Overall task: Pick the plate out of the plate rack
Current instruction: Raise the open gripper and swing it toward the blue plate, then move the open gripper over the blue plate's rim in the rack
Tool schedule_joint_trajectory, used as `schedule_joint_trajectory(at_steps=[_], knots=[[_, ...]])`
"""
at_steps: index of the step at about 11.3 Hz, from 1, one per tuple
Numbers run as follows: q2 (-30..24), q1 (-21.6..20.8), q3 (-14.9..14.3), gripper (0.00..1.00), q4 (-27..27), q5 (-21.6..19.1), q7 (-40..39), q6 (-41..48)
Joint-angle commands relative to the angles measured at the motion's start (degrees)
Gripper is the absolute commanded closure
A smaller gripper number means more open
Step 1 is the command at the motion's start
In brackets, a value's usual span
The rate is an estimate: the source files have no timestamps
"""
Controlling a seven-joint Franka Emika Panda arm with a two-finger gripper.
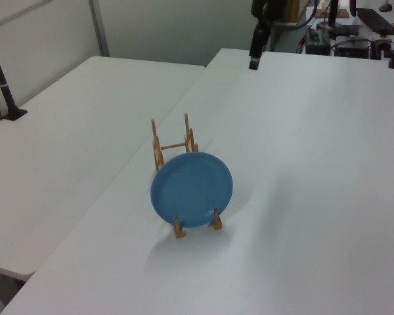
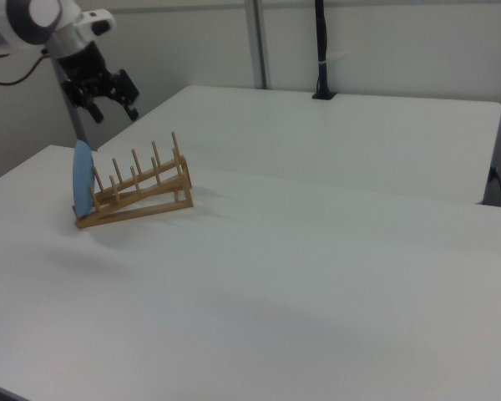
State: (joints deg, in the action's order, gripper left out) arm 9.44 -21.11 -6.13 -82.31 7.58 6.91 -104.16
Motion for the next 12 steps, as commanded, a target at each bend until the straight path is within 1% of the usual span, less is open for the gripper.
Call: schedule_joint_trajectory(at_steps=[1,2,4,5,6,7,8,9,10,12], knots=[[6.53,-8.31,-1.69,0.11,5.74,8.81,6.25,-6.92],[7.77,-10.24,-1.34,0.12,6.28,11.72,6.88,-8.24],[8.13,-13.59,-1.16,0.12,6.29,13.07,7.06,-8.86],[8.40,-15.69,-1.16,0.14,6.29,14.64,7.33,-8.78],[10.05,-17.02,-1.16,0.15,6.29,17.09,9.85,-8.78],[11.98,-17.90,-0.90,0.15,6.29,20.77,12.83,-8.86],[13.57,-19.04,0.23,0.15,6.29,24.20,14.95,-8.86],[15.06,-19.84,0.94,0.17,6.20,26.49,16.37,-8.95],[15.60,-21.41,1.04,0.18,6.11,28.17,16.82,-8.95],[15.78,-22.30,1.04,0.19,5.93,28.89,16.73,-8.86]])
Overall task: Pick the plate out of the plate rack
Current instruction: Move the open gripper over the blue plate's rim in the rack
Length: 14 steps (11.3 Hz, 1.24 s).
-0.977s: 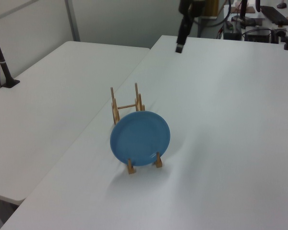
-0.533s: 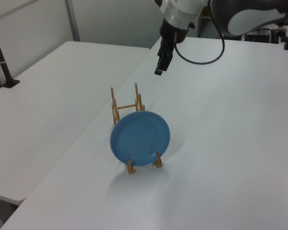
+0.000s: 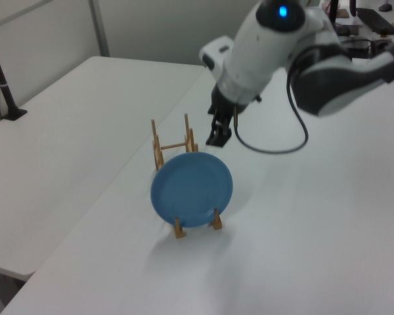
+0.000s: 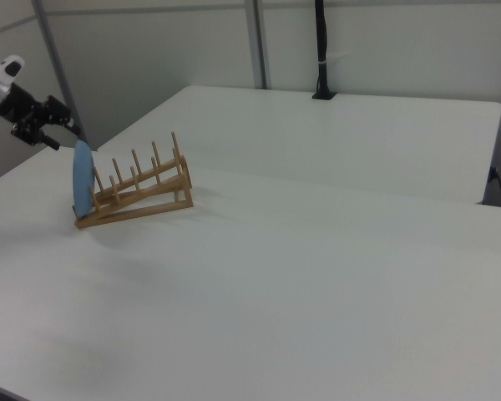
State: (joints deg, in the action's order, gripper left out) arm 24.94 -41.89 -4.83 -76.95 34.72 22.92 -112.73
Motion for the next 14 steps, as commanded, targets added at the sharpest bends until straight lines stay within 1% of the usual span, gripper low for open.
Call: schedule_joint_trajectory(at_steps=[1,3,4,5,7,9,10,12,13,14], knots=[[0.89,-1.96,-0.27,0.19,0.57,2.19,0.72,-0.30],[3.00,-2.14,-0.27,0.23,0.57,4.47,0.90,-0.39],[3.79,-2.05,-0.27,0.26,0.75,5.35,0.90,-0.47],[3.88,-2.05,-0.27,0.27,0.75,5.79,0.90,-0.56],[3.89,-2.14,-0.18,0.32,0.66,5.97,1.25,-0.56],[5.11,-2.05,-0.18,0.36,0.57,8.07,5.01,-1.61],[6.16,-2.05,-0.09,0.38,0.49,10.52,7.46,-2.05],[6.79,-1.61,0.78,0.45,0.48,12.99,9.50,-2.23],[6.79,-1.52,0.87,0.45,0.48,13.00,9.60,-2.23],[6.79,-1.52,0.87,0.51,0.48,13.09,9.60,-2.23]])
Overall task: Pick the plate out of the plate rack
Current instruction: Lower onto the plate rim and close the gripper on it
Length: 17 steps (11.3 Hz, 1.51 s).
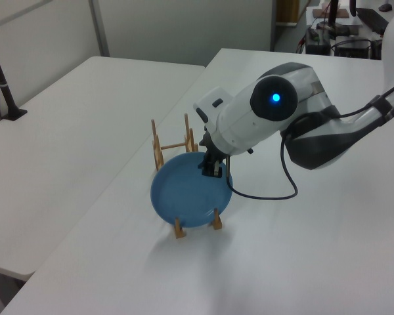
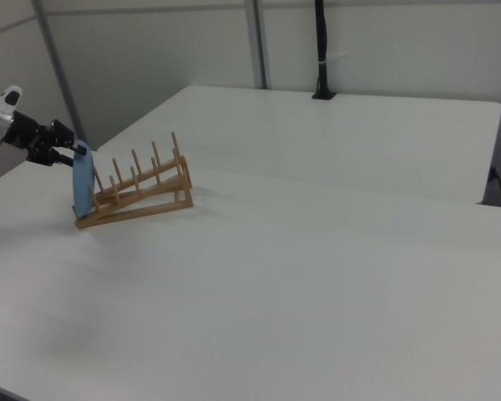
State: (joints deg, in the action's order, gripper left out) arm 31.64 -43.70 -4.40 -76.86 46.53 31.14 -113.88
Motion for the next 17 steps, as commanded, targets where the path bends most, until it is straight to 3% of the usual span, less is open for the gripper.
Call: schedule_joint_trajectory(at_steps=[1,7,13,17], knots=[[0.09,0.28,0.45,0.60,0.40,1.20,1.46,-1.08],[-0.53,0.28,0.45,0.86,0.40,1.37,1.29,-1.43],[-2.11,0.63,0.45,0.99,0.31,3.04,1.03,-1.35],[-3.42,0.89,0.36,1.00,0.31,3.75,1.03,-1.35]])
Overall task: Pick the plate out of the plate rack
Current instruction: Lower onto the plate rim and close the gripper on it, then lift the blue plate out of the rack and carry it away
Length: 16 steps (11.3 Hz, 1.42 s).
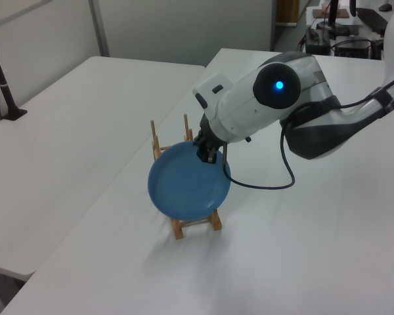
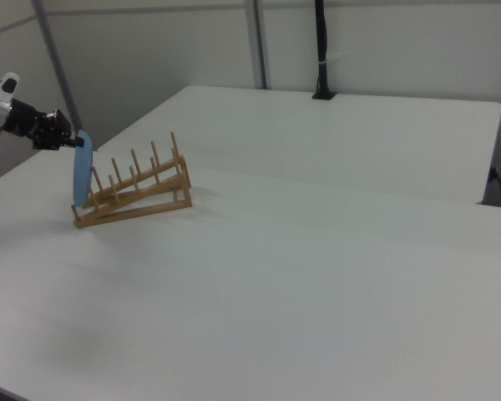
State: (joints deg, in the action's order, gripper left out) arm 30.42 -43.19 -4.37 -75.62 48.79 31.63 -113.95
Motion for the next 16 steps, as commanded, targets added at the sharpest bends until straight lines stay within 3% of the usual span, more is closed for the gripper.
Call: schedule_joint_trajectory(at_steps=[1,4,5,7,9,11,12,15,16], knots=[[-2.90,0.48,0.06,1.00,-0.85,1.57,0.53,-1.27],[-6.85,2.49,-0.38,1.00,-0.84,0.26,0.97,-1.36],[-8.52,3.89,-0.38,1.00,-0.84,-4.18,1.06,-1.45],[-11.42,7.75,-0.38,1.00,-0.93,-14.55,0.10,-2.23],[-14.59,11.89,-0.99,1.00,-1.63,-29.74,-5.15,-1.89],[-17.75,20.73,-2.48,1.00,-5.13,-47.56,-16.01,1.51],[-18.11,24.26,-4.49,1.00,-6.54,-54.17,-24.60,7.02],[-17.33,30.07,-11.87,1.00,-10.14,-66.42,-44.40,17.41],[-16.89,31.92,-12.59,1.00,-11.81,-66.89,-47.16,19.10]])
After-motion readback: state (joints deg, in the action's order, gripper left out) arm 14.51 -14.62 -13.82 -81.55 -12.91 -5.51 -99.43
